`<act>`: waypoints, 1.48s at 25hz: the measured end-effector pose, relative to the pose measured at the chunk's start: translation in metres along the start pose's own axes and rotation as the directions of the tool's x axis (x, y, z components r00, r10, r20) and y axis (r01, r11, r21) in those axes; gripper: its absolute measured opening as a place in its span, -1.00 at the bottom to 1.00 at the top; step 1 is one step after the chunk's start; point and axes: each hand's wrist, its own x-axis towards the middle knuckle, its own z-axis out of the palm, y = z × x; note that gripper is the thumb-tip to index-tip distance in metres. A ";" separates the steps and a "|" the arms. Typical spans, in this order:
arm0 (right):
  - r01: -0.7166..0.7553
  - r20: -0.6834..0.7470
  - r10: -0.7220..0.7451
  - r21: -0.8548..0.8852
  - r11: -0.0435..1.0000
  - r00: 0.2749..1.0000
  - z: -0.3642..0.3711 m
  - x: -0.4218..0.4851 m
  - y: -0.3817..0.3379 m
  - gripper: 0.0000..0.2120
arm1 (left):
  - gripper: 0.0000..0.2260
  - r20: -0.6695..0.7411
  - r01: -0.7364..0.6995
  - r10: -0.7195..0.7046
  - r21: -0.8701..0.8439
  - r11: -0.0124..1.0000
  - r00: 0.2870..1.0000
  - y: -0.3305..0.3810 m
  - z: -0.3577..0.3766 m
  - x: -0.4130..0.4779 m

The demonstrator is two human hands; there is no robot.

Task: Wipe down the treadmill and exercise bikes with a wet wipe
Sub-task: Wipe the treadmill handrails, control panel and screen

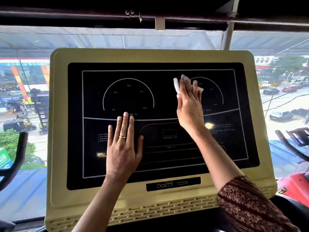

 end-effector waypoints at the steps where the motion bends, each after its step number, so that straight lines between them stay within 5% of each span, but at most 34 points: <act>1: -0.015 0.019 0.014 0.029 0.999 1.000 0.004 0.000 -0.008 -0.50 | -0.46 -0.001 -0.003 0.003 -0.002 1.000 1.000 0.000 0.001 0.000; 4: 0.385 0.196 -0.394 0.085 0.919 0.898 0.021 -0.035 -0.032 -0.52 | -0.47 -0.038 -0.011 0.010 -0.024 1.000 0.999 -0.002 -0.004 0.006; 6: 0.513 0.277 -0.512 0.075 0.855 0.813 0.007 -0.045 -0.019 -0.52 | -0.49 -0.096 -0.048 0.047 -0.017 0.999 0.994 -0.006 -0.013 0.018; 9: 0.229 0.099 -0.234 0.061 0.972 0.967 -0.005 -0.014 0.006 -0.48 | -0.48 -0.132 -0.043 0.042 -0.008 0.999 0.990 -0.025 -0.026 0.050; 12: -0.071 0.025 0.070 0.044 0.997 0.997 0.011 0.031 -0.026 -0.53 | -0.47 -0.111 -0.005 0.008 0.023 1.000 0.994 -0.053 -0.029 0.070; 14: 0.104 0.064 -0.111 0.103 0.989 0.992 0.034 0.026 -0.072 -0.50 | -0.47 -0.099 0.017 -0.013 0.049 0.999 0.995 -0.077 -0.029 0.073; 16: 0.426 0.192 -0.445 0.134 0.895 0.875 0.050 -0.008 -0.103 -0.48 | -0.47 -0.090 0.023 -0.018 0.055 0.998 0.996 -0.101 -0.031 0.071; 18: 0.587 0.263 -0.597 0.123 0.800 0.758 0.046 -0.026 -0.095 -0.50 | -0.49 -0.078 -0.016 0.021 0.061 0.998 0.997 -0.113 -0.031 0.068; 20: 0.478 0.159 -0.482 0.062 0.876 0.862 0.037 -0.011 -0.073 -0.53 | -0.49 -0.083 -0.034 0.038 0.060 0.998 0.996 -0.115 -0.028 0.065; 23: 0.123 0.045 -0.123 -0.011 0.992 0.991 0.038 0.034 -0.077 -0.51 | -0.49 -0.088 -0.028 0.032 0.052 0.998 0.996 -0.113 -0.027 0.064; 25: 0.178 0.098 -0.183 0.064 0.982 0.978 0.052 0.036 -0.111 -0.51 | -0.50 -0.096 -0.035 0.040 0.054 0.998 0.995 -0.116 -0.028 0.064; 28: 0.453 0.247 -0.478 0.155 0.878 0.843 0.066 -0.022 -0.137 -0.51 | -0.50 -0.101 -0.060 0.064 0.035 0.998 0.993 -0.119 -0.028 0.063; 30: 0.527 0.255 -0.541 0.125 0.841 0.802 0.057 -0.056 -0.120 -0.51 | -0.49 -0.095 -0.071 0.074 0.034 0.997 0.993 -0.117 -0.027 0.062; 32: 0.484 0.172 -0.489 0.073 0.872 0.855 0.048 -0.053 -0.101 -0.50 | -0.48 -0.097 -0.059 0.064 0.046 0.997 0.993 -0.116 -0.026 0.059; 35: 0.204 0.100 -0.207 0.038 0.978 0.973 0.054 0.004 -0.111 -0.50 | -0.49 -0.093 -0.052 0.055 0.034 0.998 0.994 -0.116 -0.028 0.059; 37: 0.204 0.117 -0.213 0.084 0.975 0.970 0.066 0.026 -0.143 -0.50 | -0.50 -0.093 -0.071 0.070 -0.008 0.997 0.993 -0.118 -0.032 0.060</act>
